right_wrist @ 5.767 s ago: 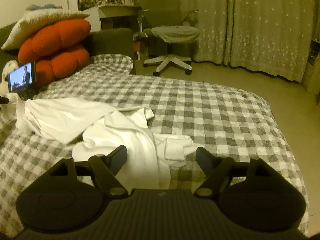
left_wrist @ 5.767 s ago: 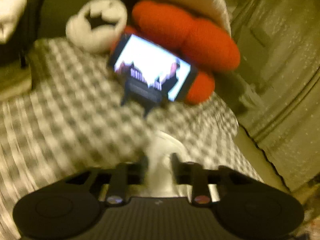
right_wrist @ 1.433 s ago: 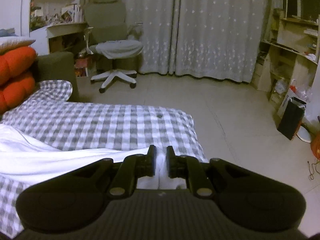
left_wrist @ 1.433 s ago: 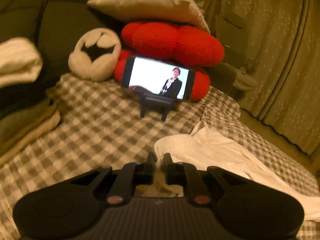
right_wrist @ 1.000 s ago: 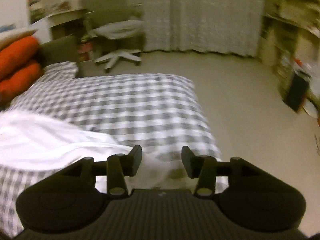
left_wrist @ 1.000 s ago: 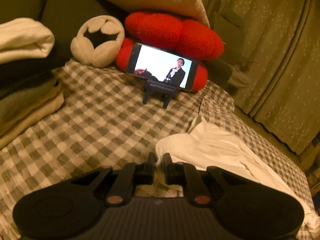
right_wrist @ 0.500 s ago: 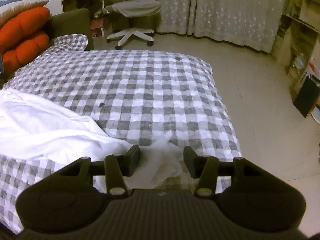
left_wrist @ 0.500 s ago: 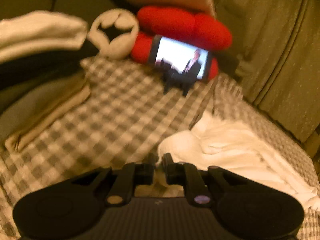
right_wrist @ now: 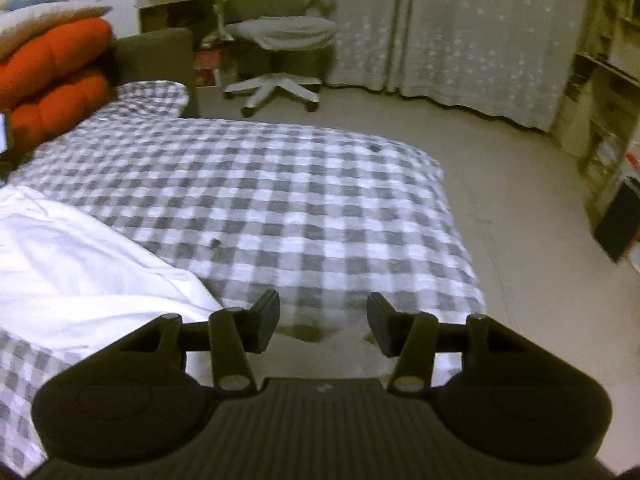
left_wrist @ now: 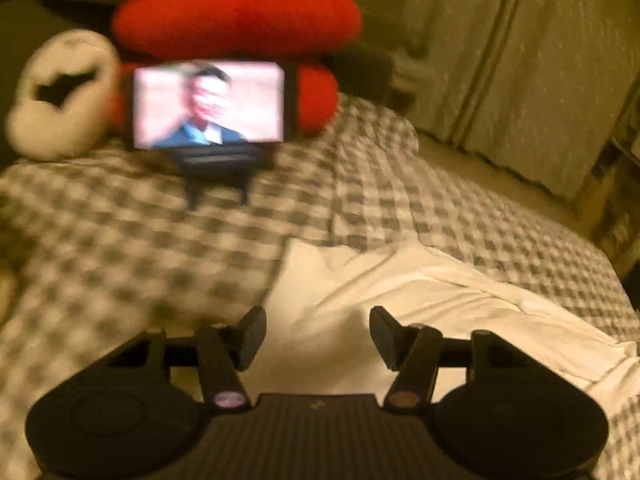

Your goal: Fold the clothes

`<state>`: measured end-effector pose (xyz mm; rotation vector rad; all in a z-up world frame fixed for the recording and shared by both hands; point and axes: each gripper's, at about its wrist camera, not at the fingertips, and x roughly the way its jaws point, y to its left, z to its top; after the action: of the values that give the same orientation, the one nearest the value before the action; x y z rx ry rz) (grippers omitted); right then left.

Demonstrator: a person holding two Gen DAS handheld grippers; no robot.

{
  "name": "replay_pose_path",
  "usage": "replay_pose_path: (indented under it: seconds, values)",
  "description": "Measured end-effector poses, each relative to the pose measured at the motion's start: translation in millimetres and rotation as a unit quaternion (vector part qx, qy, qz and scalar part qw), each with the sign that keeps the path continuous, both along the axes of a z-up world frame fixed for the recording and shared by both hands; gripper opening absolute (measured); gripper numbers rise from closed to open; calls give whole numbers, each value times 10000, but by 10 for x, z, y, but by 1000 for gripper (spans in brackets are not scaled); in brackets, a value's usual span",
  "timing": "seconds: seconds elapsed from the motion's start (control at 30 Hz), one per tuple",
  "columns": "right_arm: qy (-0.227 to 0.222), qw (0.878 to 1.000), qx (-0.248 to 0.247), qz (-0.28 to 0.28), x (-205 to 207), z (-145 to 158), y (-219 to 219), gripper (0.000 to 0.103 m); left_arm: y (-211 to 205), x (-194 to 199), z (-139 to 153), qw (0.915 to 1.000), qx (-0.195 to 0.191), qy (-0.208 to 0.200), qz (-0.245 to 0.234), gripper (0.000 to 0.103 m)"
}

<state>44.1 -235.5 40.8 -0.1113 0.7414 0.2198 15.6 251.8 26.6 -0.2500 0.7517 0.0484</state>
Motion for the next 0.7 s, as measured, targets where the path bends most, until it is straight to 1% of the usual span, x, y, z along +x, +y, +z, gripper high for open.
replay_pose_path:
  seconds: [0.07, 0.13, 0.17, 0.2, 0.23, 0.27, 0.3, 0.33, 0.37, 0.4, 0.43, 0.5, 0.53, 0.57, 0.6, 0.67, 0.7]
  values:
    - [27, 9999, 75, 153, 22, -13, -3, 53, -44, 146, -58, 9999, 120, 35, -72, 59]
    - [67, 9997, -36, 215, 82, -37, 62, 53, -89, 262, -100, 9995, 275, 41, -124, 57]
    - [106, 9996, -57, 271, 102, -63, 78, 53, -105, 286, -104, 9994, 295, 20, -159, 41]
    - [152, 9993, -66, 336, 119, -93, 88, 53, -117, 291, -99, 9994, 283, -15, -199, 28]
    - [195, 9988, -59, 446, 119, -112, 107, 53, -129, 296, -95, 9993, 272, -49, -239, 2]
    - [238, 9981, -48, 570, 115, -127, 129, 47, -147, 294, -90, 9993, 293, -81, -226, 2]
    - [280, 9972, -37, 693, 111, -142, 151, 36, -176, 293, -86, 9989, 398, -116, -229, 2]
    - [242, 9970, -56, 730, 105, -134, 171, 31, -187, 284, -75, 9985, 471, -176, -205, 2]
    - [180, 9970, -82, 744, 98, -119, 191, 21, -185, 270, -61, 9983, 508, -248, -156, 2]
    - [119, 9970, -109, 757, 92, -105, 211, 17, -183, 256, -46, 9979, 545, -319, -106, 2]
    - [58, 9969, -136, 770, 85, -90, 231, 17, -181, 242, -32, 9975, 582, -391, -57, 2]
    - [-65, 9966, -189, 797, 73, -62, 271, 17, -76, 200, 29, 9973, 472, -529, 184, 2]
    - [-209, 9968, -184, 747, 61, -23, 266, 20, -13, 177, 63, 9969, 398, -597, 320, 2]
    - [-323, 9968, -125, 722, 58, 24, 255, 28, 53, 160, 92, 9962, 340, -655, 467, 2]
    - [-350, 9965, 4, 759, 53, 55, 248, 30, 101, 157, 105, 9952, 365, -683, 599, 2]
    - [-172, 9949, 244, 968, 52, 35, 270, 30, 152, 160, 107, 9931, 494, -704, 799, 2]
    - [-46, 9934, 263, 1116, 59, 2, 313, 30, 151, 155, 94, 9929, 511, -710, 811, 2]
